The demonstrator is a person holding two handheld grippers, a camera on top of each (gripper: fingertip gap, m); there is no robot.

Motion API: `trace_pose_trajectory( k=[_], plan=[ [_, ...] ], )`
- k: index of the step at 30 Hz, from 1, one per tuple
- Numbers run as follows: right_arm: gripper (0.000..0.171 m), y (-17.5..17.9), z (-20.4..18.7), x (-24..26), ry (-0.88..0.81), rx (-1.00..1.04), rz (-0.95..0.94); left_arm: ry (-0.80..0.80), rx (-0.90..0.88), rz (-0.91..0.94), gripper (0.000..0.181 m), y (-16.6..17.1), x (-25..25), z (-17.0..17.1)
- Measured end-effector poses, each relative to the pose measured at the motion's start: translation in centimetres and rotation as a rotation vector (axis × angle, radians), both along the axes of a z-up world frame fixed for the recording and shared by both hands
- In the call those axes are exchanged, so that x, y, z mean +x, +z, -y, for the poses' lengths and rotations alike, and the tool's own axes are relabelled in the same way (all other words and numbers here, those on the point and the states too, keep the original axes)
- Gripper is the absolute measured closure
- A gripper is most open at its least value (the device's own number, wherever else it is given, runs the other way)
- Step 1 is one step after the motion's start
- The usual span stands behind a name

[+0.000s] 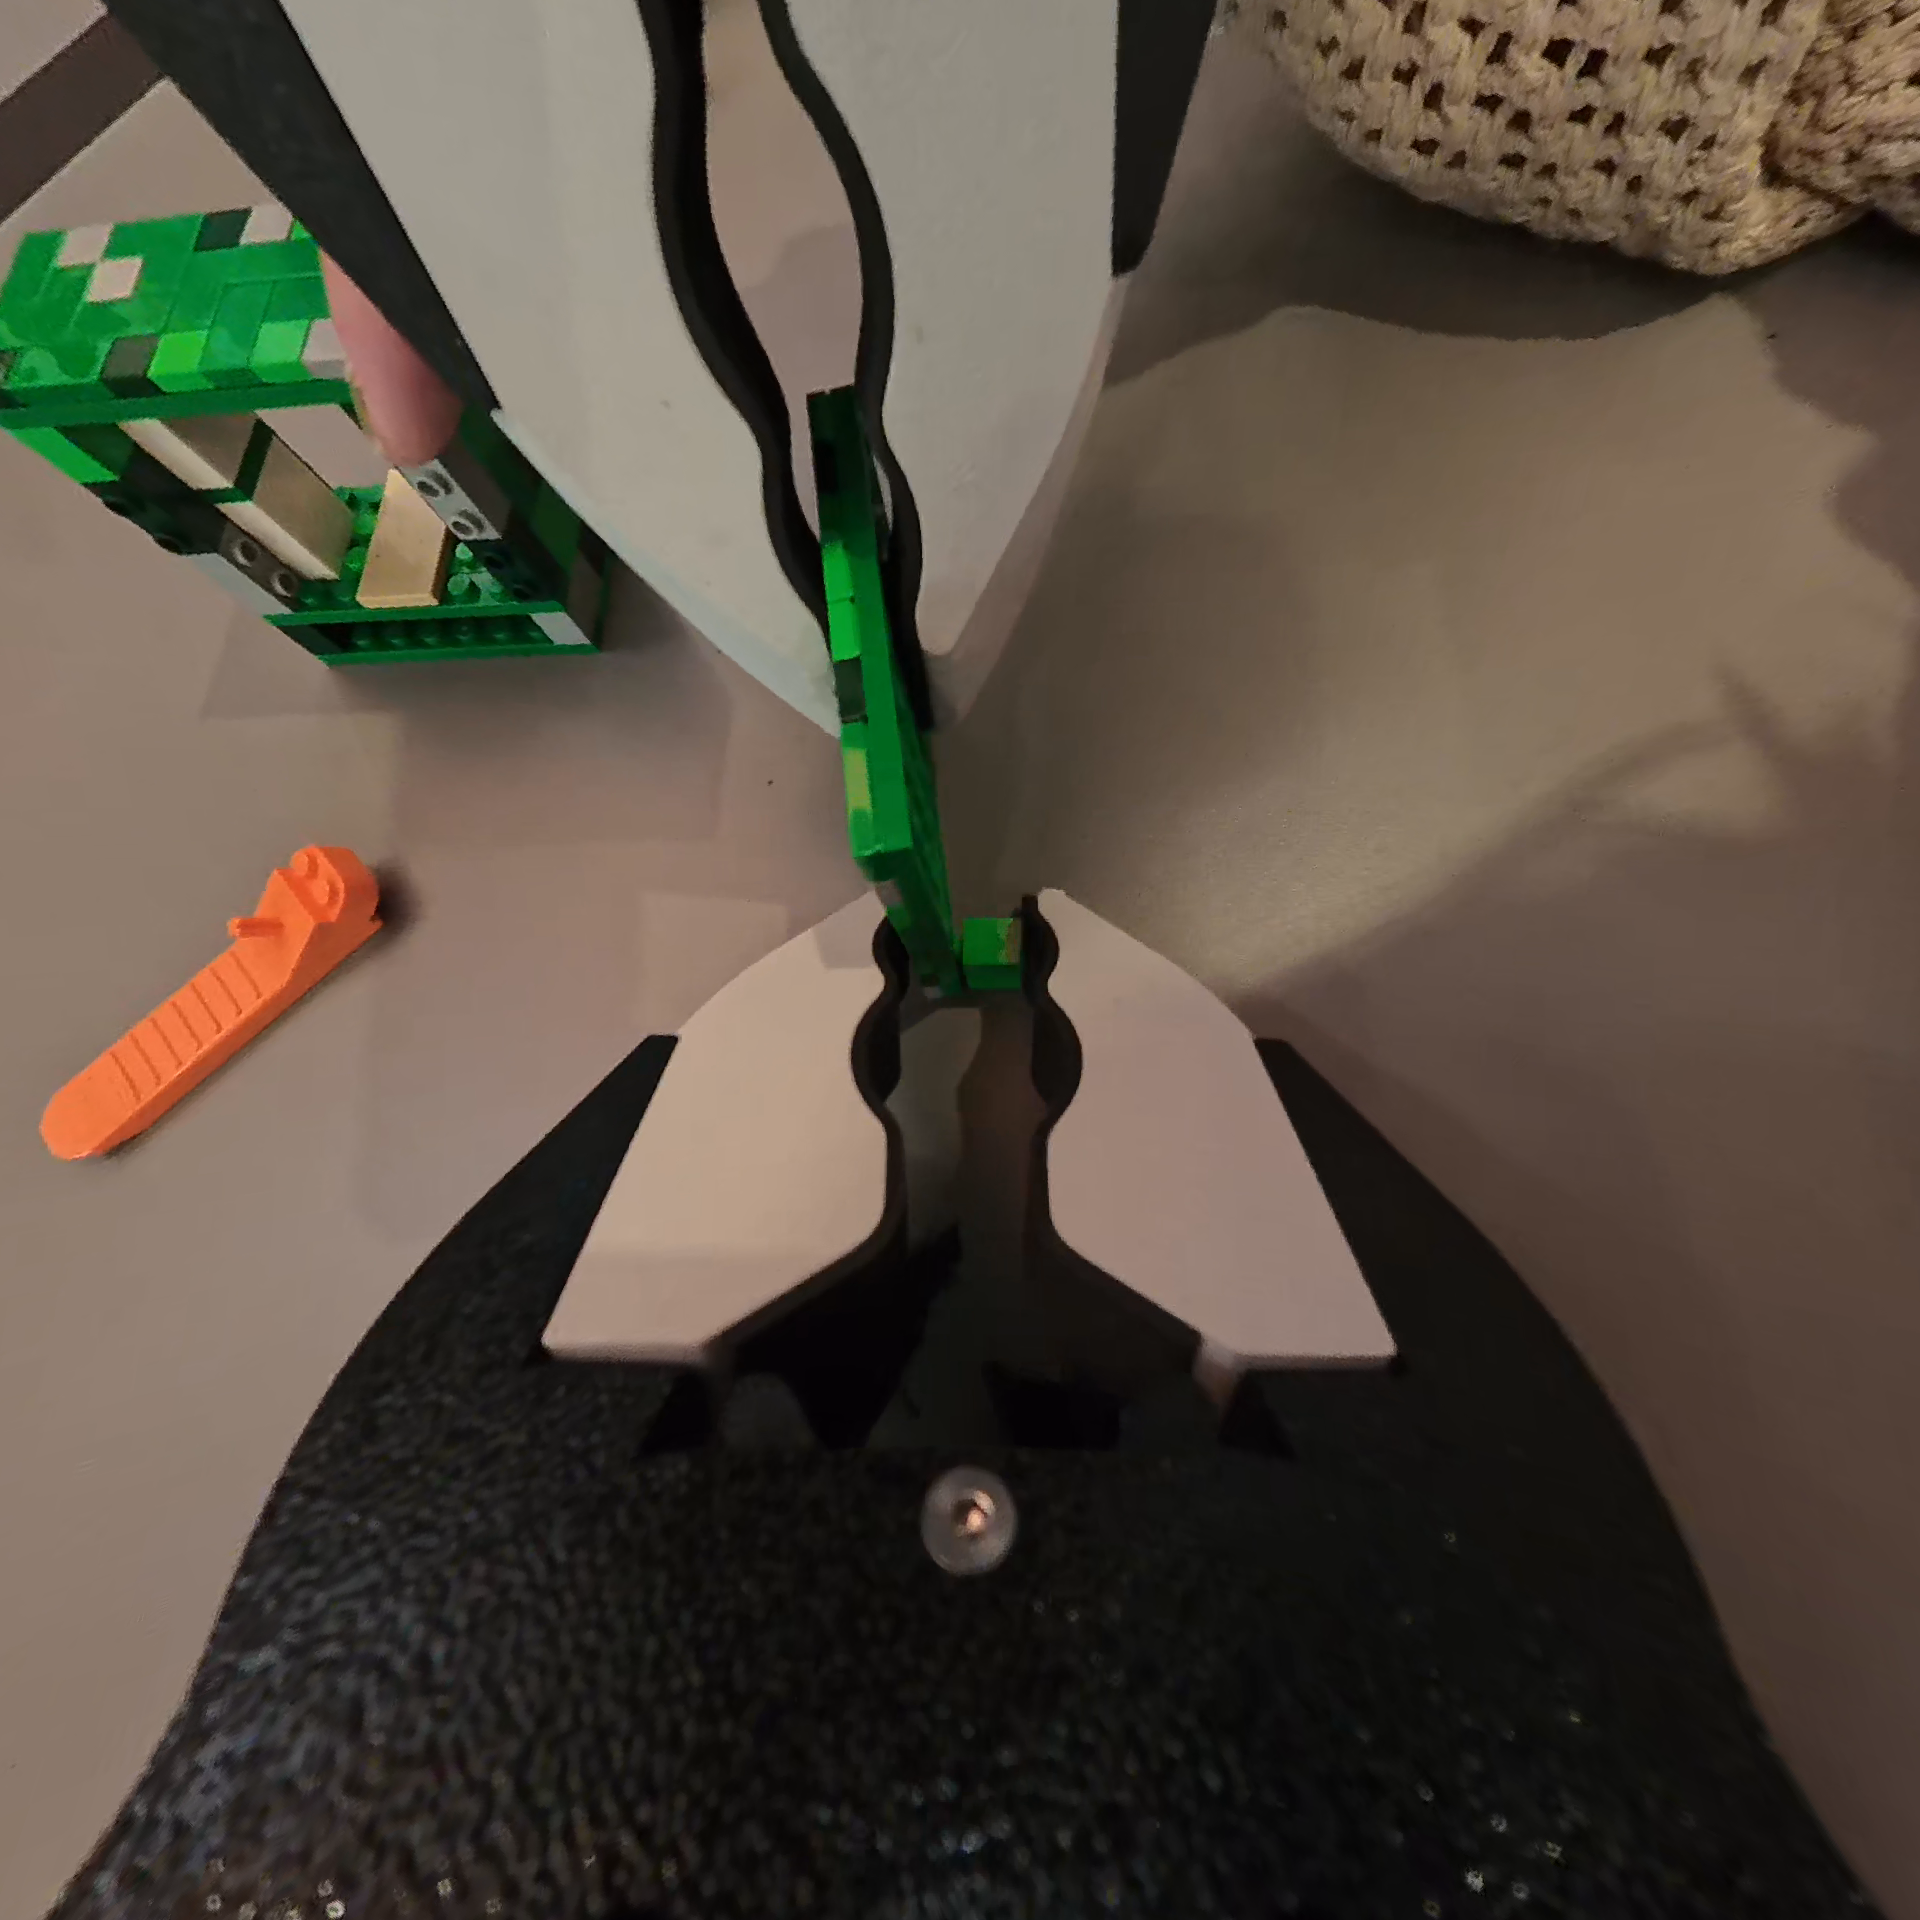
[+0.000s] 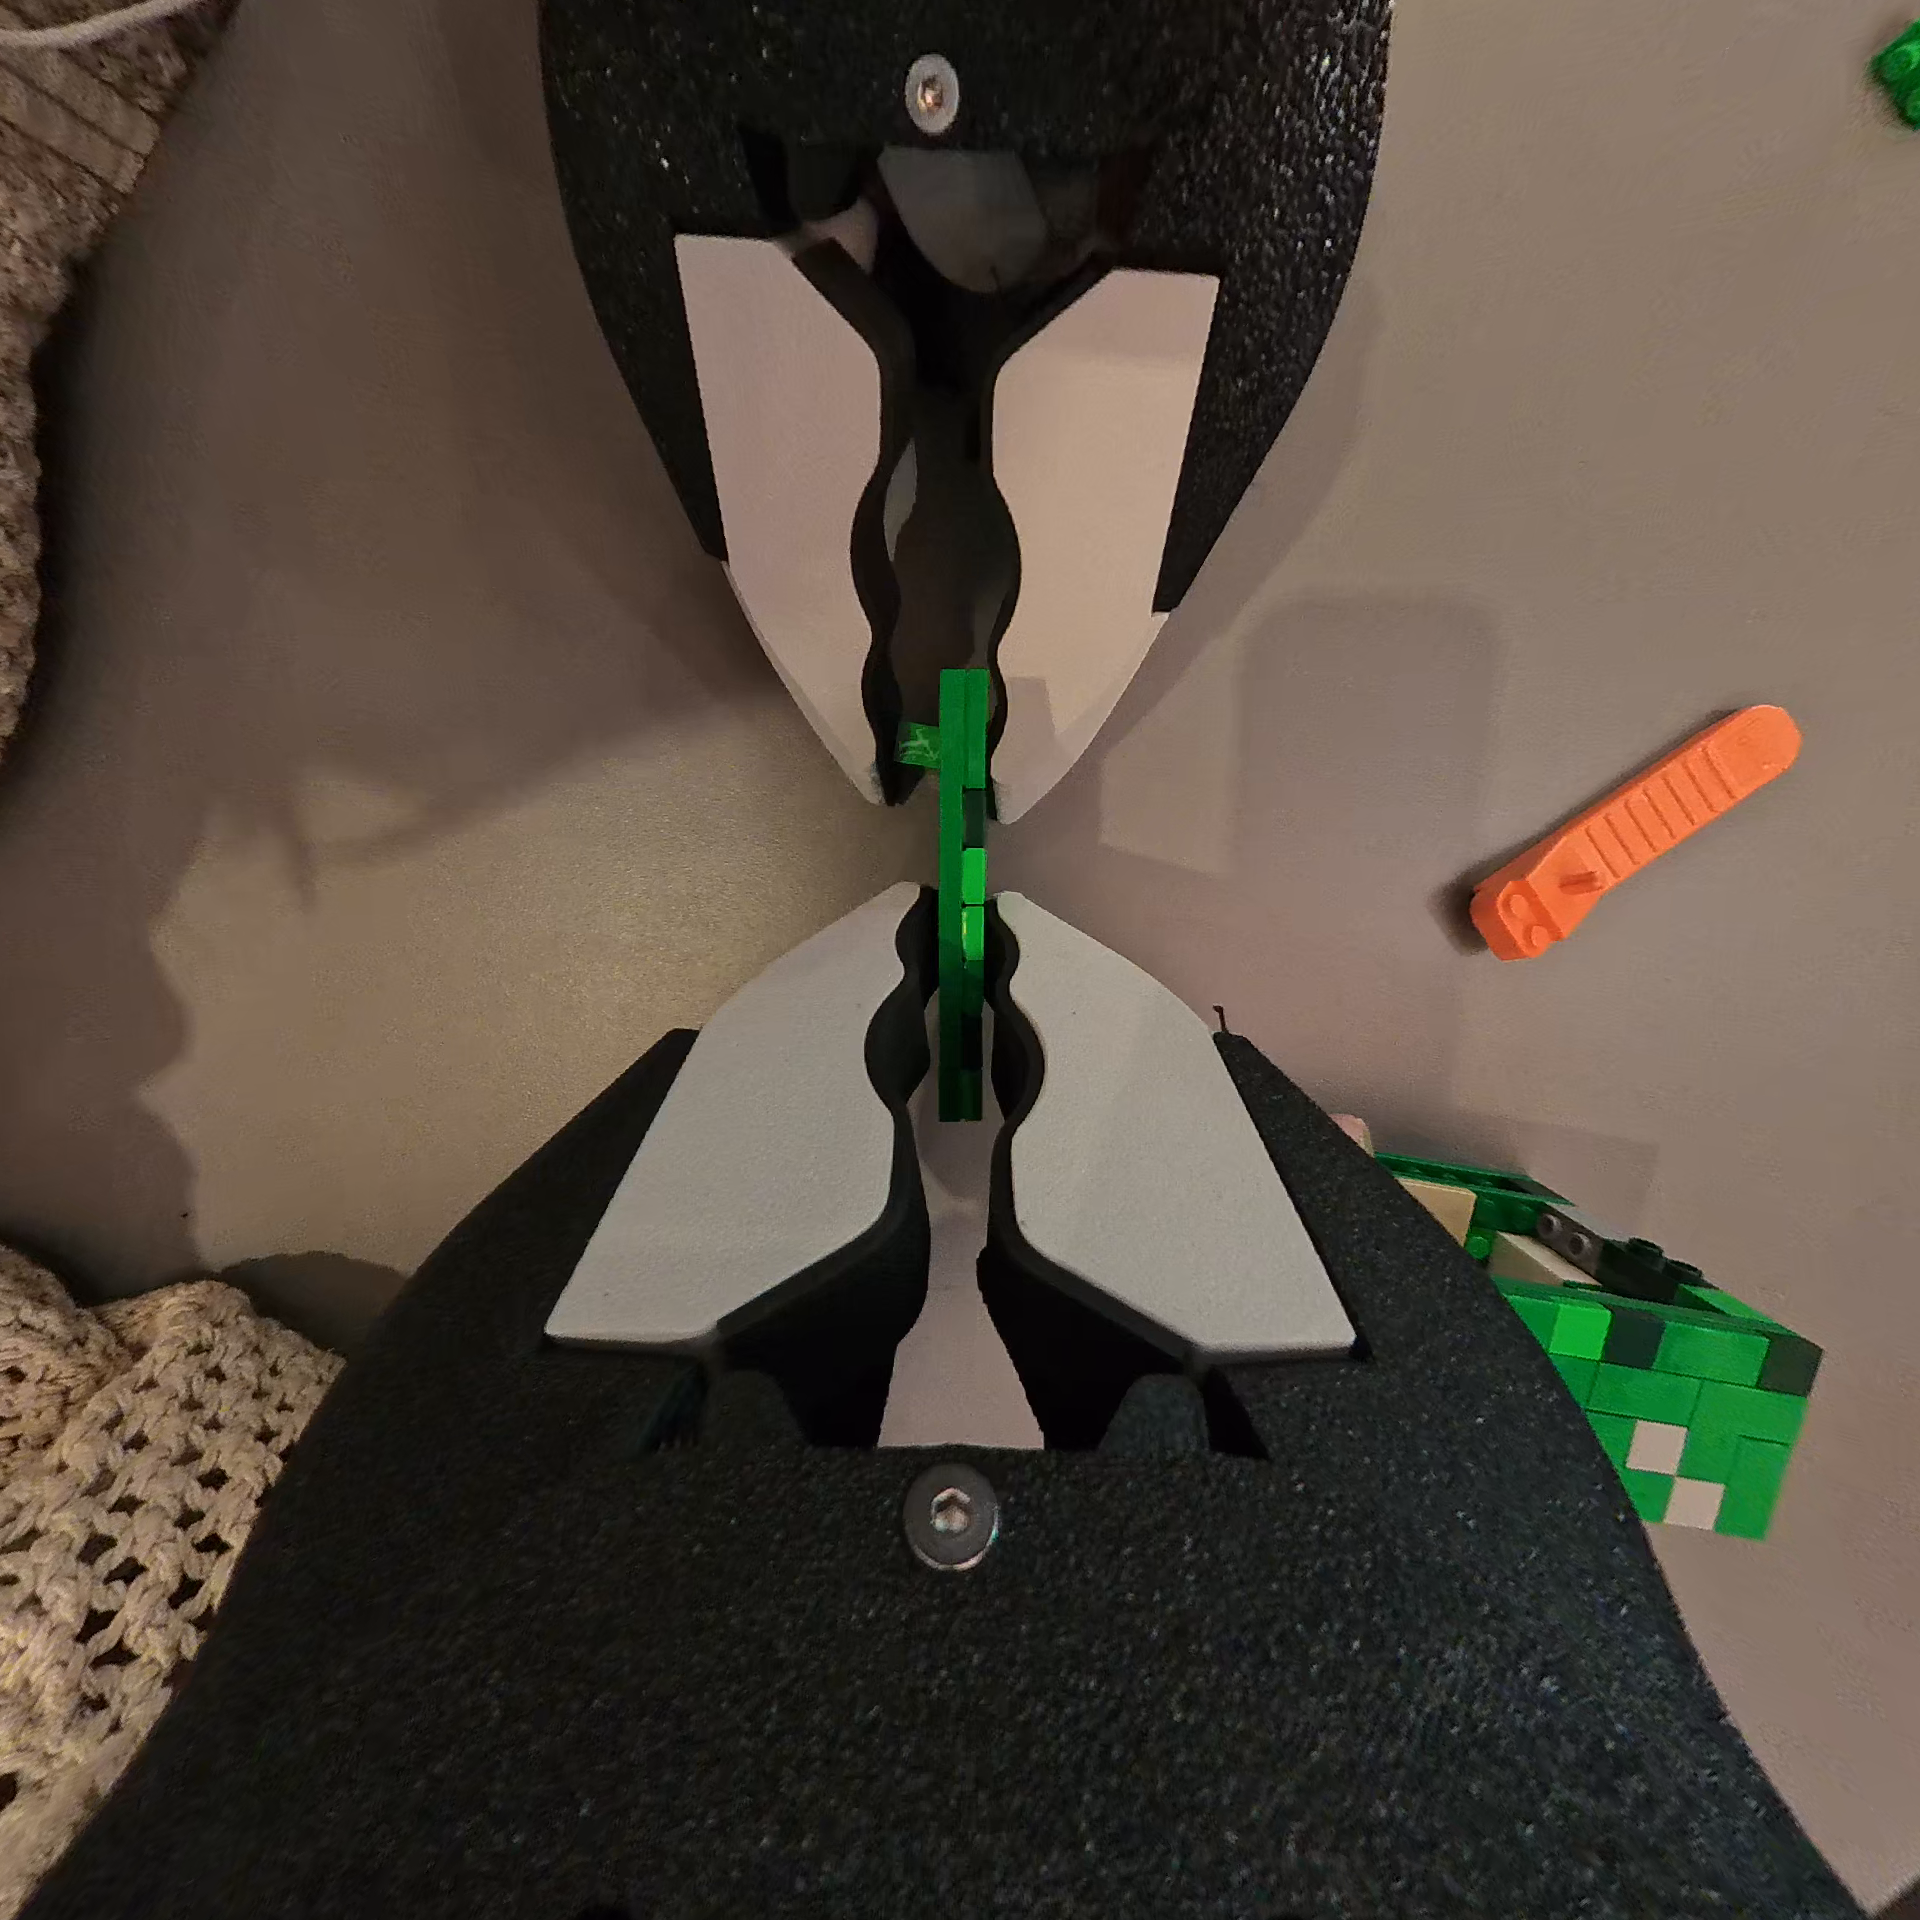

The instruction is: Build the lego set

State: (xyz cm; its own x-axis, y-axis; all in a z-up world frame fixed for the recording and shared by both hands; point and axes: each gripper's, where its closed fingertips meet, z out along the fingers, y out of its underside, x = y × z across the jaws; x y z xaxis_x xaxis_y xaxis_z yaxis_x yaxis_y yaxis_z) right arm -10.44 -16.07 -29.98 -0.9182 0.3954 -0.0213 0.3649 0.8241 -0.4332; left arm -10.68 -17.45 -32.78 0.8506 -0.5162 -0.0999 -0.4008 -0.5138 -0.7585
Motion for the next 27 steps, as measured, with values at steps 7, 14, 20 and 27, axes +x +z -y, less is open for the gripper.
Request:
trace_pose_trajectory(
  k=[7, 14, 20, 27],
  plan=[
    [0.164, -0.01, 0.01, 0.01, -0.022, 0.003, 0.003, 0.074, -0.01, 0.012, 0.162, -0.01, -0.11, -0.07],
    [0.164, 0.0, -0.04, -0.06, -0.026, -0.018, 0.01, 0.069, -0.02, 0.026, 0.162, 0.0, -0.05, -0.03],
    [0.164, 0.0, -0.02, -0.12, -0.027, -0.022, 0.01, 0.079, 0.0, 0.0, 0.161, 0.06, -0.15, -0.07],
    [0.165, -0.01, -0.11, -0.08, -0.03, -0.024, 0.015, 0.084, 0.005, -0.005, 0.16, 0.09, -0.23, -0.09]
  ],
)
